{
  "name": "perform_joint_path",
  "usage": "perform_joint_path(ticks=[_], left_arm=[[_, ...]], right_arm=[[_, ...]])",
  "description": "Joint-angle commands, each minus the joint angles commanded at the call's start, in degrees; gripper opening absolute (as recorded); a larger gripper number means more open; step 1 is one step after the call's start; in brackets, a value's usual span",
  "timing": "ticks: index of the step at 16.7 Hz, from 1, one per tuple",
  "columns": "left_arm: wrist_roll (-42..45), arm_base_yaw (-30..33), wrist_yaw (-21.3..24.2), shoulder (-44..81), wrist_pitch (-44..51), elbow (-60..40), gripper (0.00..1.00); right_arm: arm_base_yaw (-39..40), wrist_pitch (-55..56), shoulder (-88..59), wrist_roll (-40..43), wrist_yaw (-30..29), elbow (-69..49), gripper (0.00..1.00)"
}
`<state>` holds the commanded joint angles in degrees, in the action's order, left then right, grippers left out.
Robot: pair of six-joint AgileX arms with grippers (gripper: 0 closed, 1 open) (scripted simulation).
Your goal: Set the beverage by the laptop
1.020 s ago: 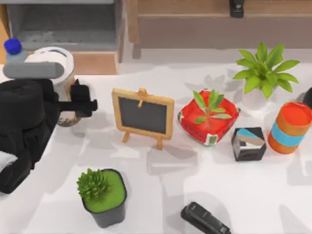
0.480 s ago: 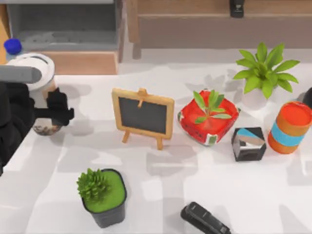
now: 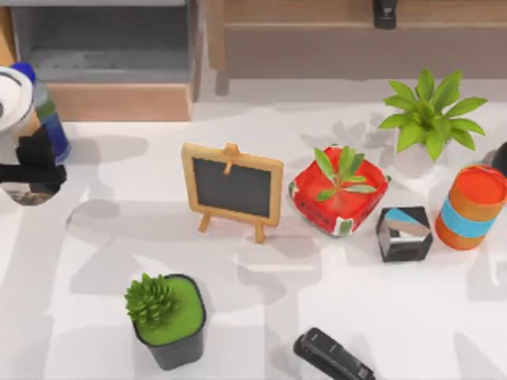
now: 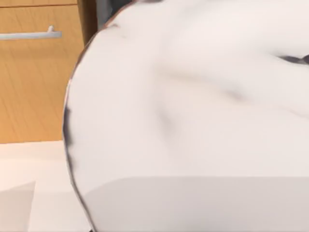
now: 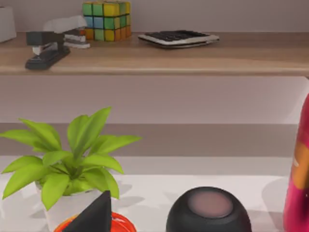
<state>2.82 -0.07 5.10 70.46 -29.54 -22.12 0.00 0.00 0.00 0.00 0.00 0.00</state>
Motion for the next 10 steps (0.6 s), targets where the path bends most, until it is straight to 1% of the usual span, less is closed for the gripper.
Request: perform_joint_path(ticks=[5,10], left_arm=[[1.5,-6.5,4.6,-3.6,3.1,1.4,0.00],[2.3,-10.4,6.6,-4.3,5.7,3.2,0.00]], right_arm=[[0.0,0.0,0.0,0.0,0.0,0.0,1.00],[0.0,0.0,0.0,0.0,0.0,0.0,1.00]])
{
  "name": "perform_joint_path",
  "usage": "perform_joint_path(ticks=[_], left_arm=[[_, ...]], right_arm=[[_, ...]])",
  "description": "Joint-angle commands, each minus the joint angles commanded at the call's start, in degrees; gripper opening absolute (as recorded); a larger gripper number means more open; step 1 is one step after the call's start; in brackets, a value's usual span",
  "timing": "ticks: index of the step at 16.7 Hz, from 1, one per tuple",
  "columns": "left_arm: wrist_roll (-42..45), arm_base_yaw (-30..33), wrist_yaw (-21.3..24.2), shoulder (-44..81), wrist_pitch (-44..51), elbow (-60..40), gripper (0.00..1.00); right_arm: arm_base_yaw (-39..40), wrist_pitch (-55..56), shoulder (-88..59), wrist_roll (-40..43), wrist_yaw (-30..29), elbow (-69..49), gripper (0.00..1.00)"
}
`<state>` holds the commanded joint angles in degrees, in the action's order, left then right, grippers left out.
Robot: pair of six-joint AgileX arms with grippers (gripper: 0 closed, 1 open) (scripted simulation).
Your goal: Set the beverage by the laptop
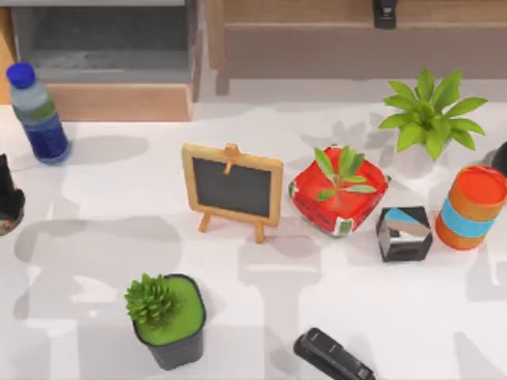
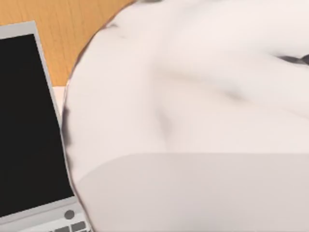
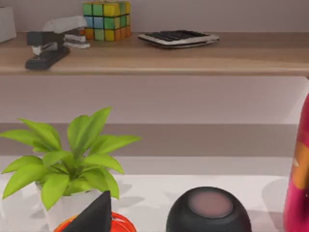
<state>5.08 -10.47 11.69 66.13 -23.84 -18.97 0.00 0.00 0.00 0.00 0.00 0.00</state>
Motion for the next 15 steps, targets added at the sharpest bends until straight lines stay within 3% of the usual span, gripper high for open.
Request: perform_joint_path(ticks=[8,15], left_arm=[[0.1,-0.2,0.0,0.1,-0.3,0.1,0.00],[-0.4,-4.1,-0.6,-0.2,-9.2,0.8,0.00]], right_arm=[[0.0,0.0,0.0,0.0,0.0,0.0,1.00],[0.0,0.0,0.0,0.0,0.0,0.0,1.00]])
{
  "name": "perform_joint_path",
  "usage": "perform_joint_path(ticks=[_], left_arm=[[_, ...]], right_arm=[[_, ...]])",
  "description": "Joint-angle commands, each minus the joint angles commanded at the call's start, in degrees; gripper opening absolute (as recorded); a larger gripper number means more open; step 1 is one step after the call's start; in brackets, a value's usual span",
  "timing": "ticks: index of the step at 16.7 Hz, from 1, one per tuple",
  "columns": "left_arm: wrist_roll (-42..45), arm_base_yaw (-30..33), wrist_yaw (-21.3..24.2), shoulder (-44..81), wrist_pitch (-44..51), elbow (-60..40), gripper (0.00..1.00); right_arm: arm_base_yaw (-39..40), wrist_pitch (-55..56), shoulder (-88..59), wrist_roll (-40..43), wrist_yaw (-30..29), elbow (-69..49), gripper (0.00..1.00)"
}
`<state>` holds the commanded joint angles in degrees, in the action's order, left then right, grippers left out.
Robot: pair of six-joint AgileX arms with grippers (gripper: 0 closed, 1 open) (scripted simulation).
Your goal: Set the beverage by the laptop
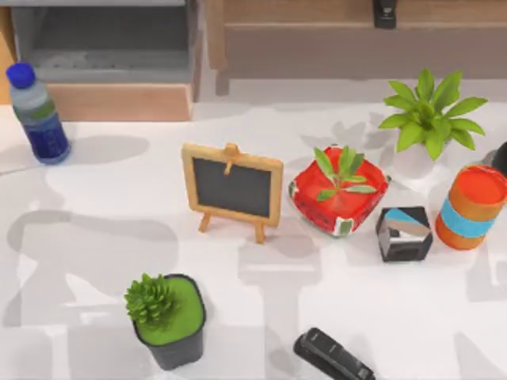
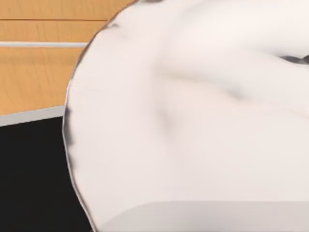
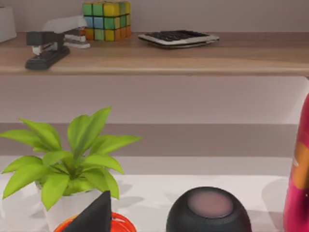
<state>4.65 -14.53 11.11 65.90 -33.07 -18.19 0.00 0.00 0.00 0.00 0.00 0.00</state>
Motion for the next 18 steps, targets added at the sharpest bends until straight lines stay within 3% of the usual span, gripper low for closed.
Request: perform_joint_path(ticks=[7,18], left_arm=[[-0.4,-0.1,0.0,3.1,-5.7,-0.2,0.00],[0.6,3.8,0.8,8.5,-3.2,3.8,0.00]], right_arm=[[0.0,0.0,0.0,0.0,0.0,0.0,1.00],[0.0,0.0,0.0,0.0,0.0,0.0,1.00]])
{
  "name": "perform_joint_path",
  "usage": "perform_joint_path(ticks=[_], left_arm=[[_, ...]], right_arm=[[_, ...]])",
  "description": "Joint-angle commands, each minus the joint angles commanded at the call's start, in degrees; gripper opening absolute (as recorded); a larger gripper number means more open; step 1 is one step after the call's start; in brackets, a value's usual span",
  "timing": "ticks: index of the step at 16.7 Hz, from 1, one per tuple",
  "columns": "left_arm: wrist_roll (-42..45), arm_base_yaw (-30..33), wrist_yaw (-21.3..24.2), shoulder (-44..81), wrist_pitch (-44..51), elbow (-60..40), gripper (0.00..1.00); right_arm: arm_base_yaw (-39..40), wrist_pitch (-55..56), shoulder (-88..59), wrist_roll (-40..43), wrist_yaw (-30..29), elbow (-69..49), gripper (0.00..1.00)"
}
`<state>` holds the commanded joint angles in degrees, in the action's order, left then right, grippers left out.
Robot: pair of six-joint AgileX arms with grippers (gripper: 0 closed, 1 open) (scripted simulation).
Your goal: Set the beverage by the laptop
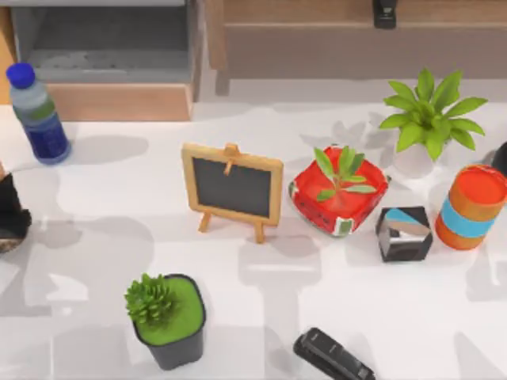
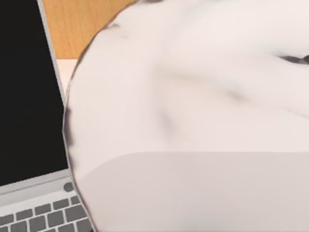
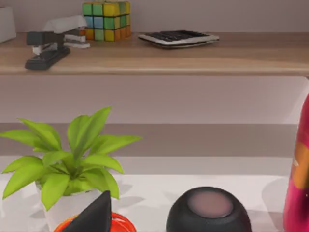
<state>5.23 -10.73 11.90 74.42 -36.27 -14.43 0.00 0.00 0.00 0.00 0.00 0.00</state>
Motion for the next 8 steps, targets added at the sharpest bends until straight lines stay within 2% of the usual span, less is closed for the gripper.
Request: perform_joint_path(ticks=[8], left_arm=[[0.0,0.0,0.0,0.0,0.0,0.0,0.60]], right_arm=[[0.0,0.0,0.0,0.0,0.0,0.0,1.00]])
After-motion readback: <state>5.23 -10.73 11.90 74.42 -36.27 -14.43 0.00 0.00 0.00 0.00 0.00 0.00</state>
